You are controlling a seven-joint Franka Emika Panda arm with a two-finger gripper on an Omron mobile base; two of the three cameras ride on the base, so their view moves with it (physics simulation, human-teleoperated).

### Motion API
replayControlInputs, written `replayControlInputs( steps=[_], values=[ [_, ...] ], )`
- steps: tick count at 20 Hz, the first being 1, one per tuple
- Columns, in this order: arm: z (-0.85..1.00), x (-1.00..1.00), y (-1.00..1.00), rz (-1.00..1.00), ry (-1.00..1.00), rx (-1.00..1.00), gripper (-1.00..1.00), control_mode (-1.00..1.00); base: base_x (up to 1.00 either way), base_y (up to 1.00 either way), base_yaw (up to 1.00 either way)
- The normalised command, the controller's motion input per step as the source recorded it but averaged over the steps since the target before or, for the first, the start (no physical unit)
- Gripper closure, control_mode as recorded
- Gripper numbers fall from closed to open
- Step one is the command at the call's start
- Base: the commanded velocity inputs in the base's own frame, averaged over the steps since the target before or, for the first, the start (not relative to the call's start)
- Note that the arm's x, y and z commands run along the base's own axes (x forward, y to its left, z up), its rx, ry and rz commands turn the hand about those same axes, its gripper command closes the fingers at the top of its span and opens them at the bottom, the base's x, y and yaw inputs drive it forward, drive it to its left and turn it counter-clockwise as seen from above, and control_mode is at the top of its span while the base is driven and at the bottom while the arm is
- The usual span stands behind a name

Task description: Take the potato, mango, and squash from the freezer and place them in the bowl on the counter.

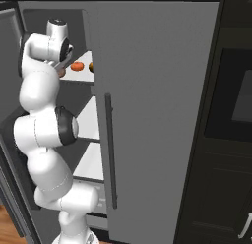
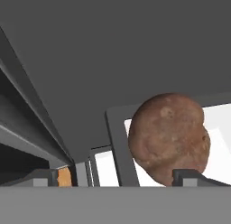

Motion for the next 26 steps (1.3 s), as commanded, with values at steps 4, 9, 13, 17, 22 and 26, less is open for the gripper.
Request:
replayControlInputs(
  steps=[4, 9, 13, 17, 22, 26],
  values=[
    [0.00, 0.41, 0.01, 0.00, 0.00, 0.00, -1.00, -1.00, 0.00, 0.00, 0.00],
    [-0.01, 0.39, 0.06, 0.00, 0.00, 0.00, -1.00, -1.00, 0.00, 0.00, 0.00],
    [-0.06, 0.32, 0.16, 0.00, 0.00, 0.00, -1.00, -1.00, 0.00, 0.00, 0.00],
    [-0.14, 0.34, 0.20, 0.00, 0.00, 0.00, -1.00, -1.00, 0.00, 0.00, 0.00],
    [-0.26, 0.20, 0.12, 0.00, 0.00, 0.00, -1.00, -1.00, 0.00, 0.00, 0.00],
    [-0.42, 0.01, -0.01, 0.00, 0.07, 0.00, -1.00, -1.00, 0.00, 0.00, 0.00]
  ],
)
